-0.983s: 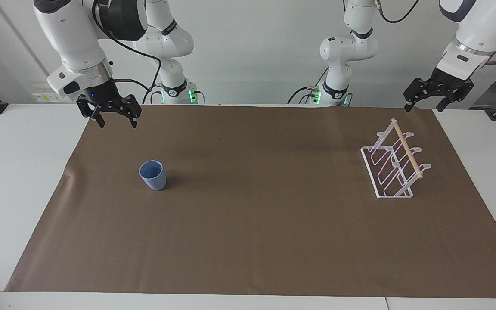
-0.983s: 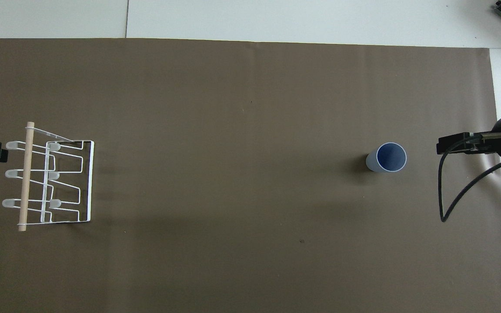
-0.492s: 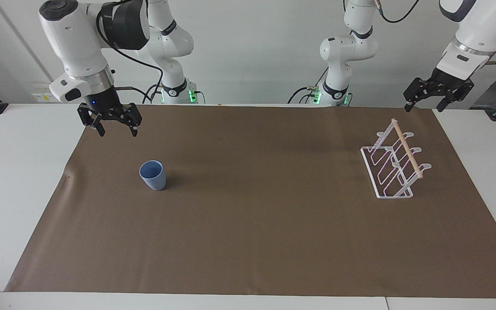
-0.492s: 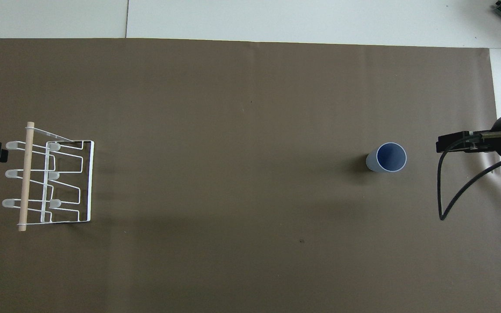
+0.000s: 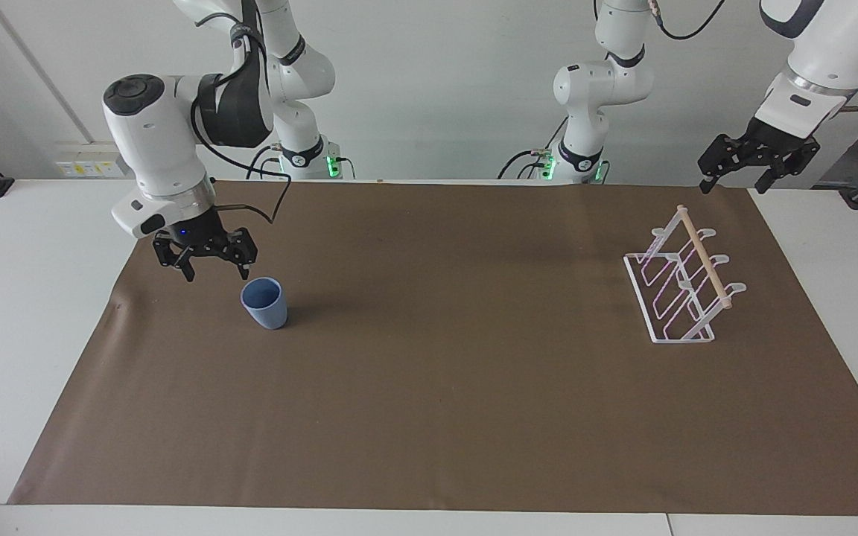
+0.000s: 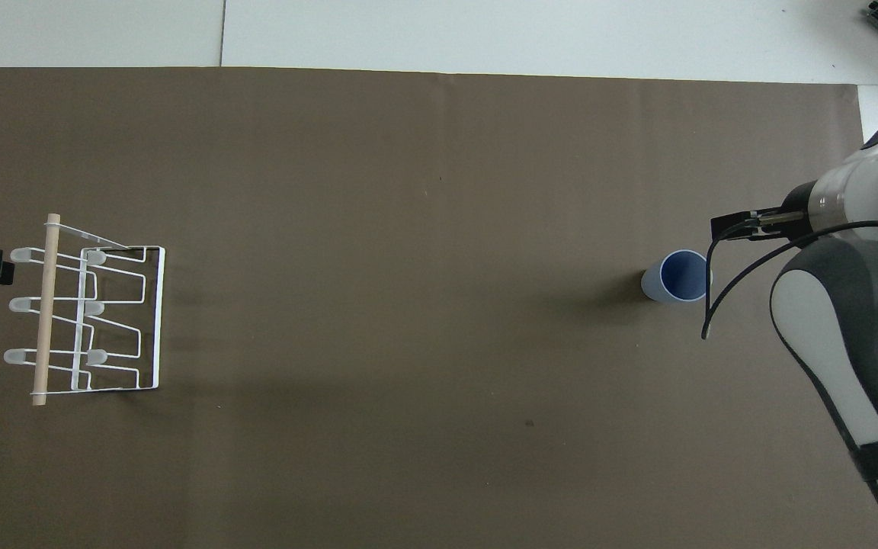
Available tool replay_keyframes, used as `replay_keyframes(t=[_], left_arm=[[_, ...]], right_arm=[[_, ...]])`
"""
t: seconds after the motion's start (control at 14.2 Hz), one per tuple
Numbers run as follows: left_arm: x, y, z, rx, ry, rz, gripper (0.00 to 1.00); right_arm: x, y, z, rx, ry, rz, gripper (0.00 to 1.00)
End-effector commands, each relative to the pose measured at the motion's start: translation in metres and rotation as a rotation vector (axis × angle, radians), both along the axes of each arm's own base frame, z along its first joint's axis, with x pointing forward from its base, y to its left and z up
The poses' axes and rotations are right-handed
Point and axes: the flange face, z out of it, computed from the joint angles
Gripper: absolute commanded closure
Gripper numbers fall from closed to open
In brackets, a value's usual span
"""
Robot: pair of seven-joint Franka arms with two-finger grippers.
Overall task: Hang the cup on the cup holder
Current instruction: 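Reach the right gripper to the blue cup rim and grasp it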
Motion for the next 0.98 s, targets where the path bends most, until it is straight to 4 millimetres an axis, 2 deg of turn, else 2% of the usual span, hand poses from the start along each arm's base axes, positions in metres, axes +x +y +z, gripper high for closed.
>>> replay_keyframes(t=[0.0, 0.21, 0.35, 0.42, 0.77, 0.91], left_arm=[[-0.005, 0.002, 0.0, 0.013, 0.003, 0.007, 0.0], [-0.005, 0.002, 0.0, 0.013, 0.003, 0.007, 0.0], [-0.005, 0.002, 0.0, 0.013, 0.003, 0.007, 0.0], [-0.005, 0.002, 0.0, 0.013, 0.003, 0.007, 0.0], [-0.005, 0.002, 0.0, 0.013, 0.003, 0.007, 0.0], [-0.005, 0.002, 0.0, 0.013, 0.003, 0.007, 0.0]], right_arm=[[0.006, -0.002, -0.024, 0.007, 0.005, 0.053, 0.0], [-0.014, -0.007, -0.057, 0.025, 0.062, 0.119, 0.0], [-0.019, -0.027, -0.07, 0.05, 0.073, 0.166, 0.0], [-0.025, -0.028, -0.08, 0.057, 0.082, 0.168, 0.0], [-0.037, -0.026, -0.096, 0.05, 0.046, 0.187, 0.0], [-0.038, -0.028, -0.1, 0.044, 0.038, 0.218, 0.37]])
